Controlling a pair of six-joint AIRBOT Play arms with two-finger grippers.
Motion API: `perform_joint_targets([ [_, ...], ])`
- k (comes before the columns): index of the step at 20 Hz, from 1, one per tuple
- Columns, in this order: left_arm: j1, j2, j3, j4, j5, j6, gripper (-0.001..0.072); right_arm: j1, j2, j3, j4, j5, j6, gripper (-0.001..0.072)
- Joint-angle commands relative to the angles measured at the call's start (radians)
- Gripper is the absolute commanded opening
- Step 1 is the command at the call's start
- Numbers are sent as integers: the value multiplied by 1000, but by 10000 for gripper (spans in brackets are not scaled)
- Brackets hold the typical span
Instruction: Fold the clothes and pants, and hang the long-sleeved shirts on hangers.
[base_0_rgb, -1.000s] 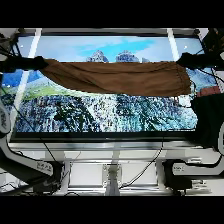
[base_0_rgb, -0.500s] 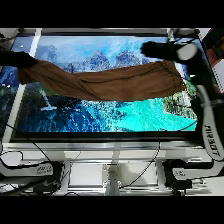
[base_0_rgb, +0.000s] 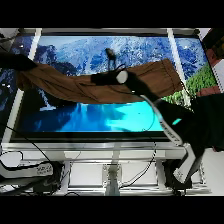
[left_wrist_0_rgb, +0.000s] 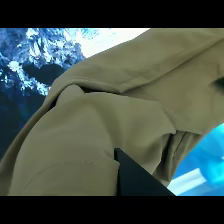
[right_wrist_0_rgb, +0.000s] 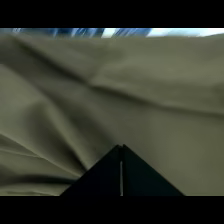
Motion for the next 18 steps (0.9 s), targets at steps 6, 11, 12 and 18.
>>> perform_joint_targets([
  [6,0,-47,-3,0,18,1,19,172,-246,289,77,194,23,28],
  [11,-19,-128,-3,-64,24,1,19,202,-244,289,76,310,-40,29],
  [12,-35,-142,-3,-67,27,1,19,194,-244,289,69,331,-42,30],
  [18,-228,-178,-3,-67,105,131,18,97,-178,289,15,460,-58,30],
])
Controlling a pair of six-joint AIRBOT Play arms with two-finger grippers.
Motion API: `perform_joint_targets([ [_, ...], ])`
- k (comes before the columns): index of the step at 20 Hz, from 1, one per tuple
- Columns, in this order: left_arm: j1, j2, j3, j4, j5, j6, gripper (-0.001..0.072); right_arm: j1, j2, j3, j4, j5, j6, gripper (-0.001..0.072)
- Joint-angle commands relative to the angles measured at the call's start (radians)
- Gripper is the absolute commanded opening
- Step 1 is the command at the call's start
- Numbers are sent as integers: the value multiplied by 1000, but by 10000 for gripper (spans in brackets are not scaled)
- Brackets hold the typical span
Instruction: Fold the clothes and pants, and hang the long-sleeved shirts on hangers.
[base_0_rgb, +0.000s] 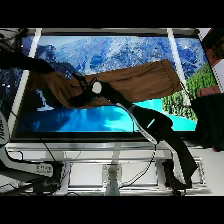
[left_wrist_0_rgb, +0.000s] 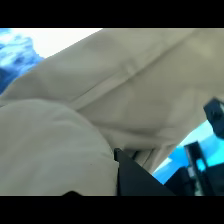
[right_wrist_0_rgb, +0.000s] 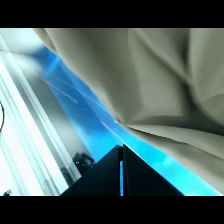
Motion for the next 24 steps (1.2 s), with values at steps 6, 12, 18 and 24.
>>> perform_joint_targets([
  [6,-319,-67,0,-6,270,113,18,-219,215,1,-241,269,-15,31],
  [12,-503,-227,0,-6,296,113,18,-338,322,-1,-247,334,-14,31],
  [18,-571,-275,2,-6,338,62,632,-369,331,-2,-255,346,-13,31],
  [24,-410,-145,2,168,286,-160,574,-369,331,-2,-337,368,-14,31],
])
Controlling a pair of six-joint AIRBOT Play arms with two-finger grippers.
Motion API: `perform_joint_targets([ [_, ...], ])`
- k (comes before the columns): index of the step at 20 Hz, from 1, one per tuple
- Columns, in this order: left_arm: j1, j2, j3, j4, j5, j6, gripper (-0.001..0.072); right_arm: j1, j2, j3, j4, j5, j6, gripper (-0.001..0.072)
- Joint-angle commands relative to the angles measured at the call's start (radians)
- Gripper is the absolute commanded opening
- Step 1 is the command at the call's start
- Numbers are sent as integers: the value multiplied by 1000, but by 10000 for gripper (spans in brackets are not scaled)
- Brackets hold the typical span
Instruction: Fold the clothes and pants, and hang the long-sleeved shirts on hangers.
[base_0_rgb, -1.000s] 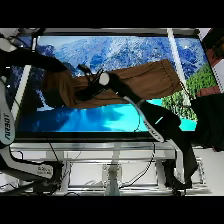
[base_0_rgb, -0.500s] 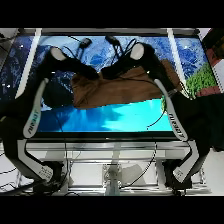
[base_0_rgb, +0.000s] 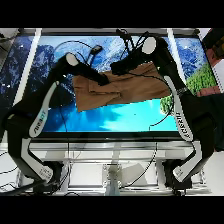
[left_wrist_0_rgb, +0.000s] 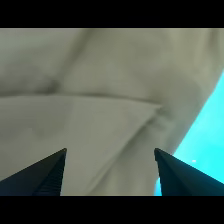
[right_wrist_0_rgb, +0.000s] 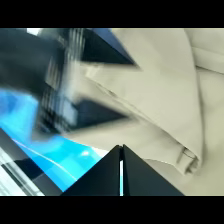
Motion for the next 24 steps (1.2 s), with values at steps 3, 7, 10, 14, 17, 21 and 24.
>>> perform_joint_targets([
  [3,233,93,-1,172,-128,-226,574,-2,1,0,-69,14,0,31],
  [7,420,98,-109,65,-223,-256,476,-2,1,0,-103,14,0,31],
  [10,446,98,-258,11,-192,-235,476,-2,1,0,-113,12,0,31],
  [14,393,98,-394,5,-32,-229,476,-2,1,0,-113,11,0,31],
  [17,362,98,-454,3,64,-258,477,-2,1,0,-113,14,0,31],
  [21,321,95,-496,-40,192,-257,481,-2,1,0,-112,13,0,31],
  [24,288,68,-498,-122,241,-257,480,-2,1,0,-112,13,0,31],
])
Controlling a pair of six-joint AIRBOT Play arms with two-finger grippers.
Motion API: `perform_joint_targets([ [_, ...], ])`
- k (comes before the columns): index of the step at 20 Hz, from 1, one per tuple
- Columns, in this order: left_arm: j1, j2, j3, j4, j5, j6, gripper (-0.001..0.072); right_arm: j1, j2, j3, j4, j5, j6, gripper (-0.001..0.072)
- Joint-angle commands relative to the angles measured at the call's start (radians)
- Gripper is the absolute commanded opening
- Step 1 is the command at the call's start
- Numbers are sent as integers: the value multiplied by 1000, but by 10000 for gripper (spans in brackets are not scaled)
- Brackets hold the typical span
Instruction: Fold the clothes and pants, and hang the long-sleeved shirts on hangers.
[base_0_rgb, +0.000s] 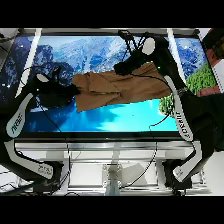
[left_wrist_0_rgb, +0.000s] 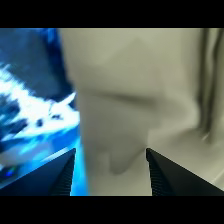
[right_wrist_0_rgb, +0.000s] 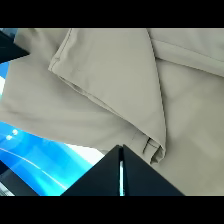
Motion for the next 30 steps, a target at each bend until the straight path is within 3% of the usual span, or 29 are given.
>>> perform_joint_targets([
  [1,-40,-29,-16,-88,94,-3,480,0,0,0,0,0,0,31],
  [2,-52,-39,-16,-111,113,-2,455,0,0,0,0,0,0,31],
  [3,-63,-45,-16,-126,130,4,361,0,0,0,0,0,0,31],
  [5,-82,-48,-15,-132,148,5,14,0,0,0,-1,-2,-14,31],
  [7,-84,-27,-6,-113,130,66,18,0,2,0,-14,-3,-24,31],
  [12,-49,191,108,238,-37,71,15,-5,21,0,-95,-3,-24,31],
  [15,-49,342,186,347,-134,71,14,-16,22,0,-96,-4,-13,31],
  [19,-49,457,229,349,-228,71,15,-19,21,0,-91,-19,-12,31],
  [23,-50,473,229,342,-265,71,15,-18,8,-64,-62,-222,105,31],
  [25,-50,473,229,305,-264,72,15,-15,-35,-95,24,-305,189,31],
  [30,-50,472,229,292,-233,71,15,115,-232,-108,319,-423,198,29],
])
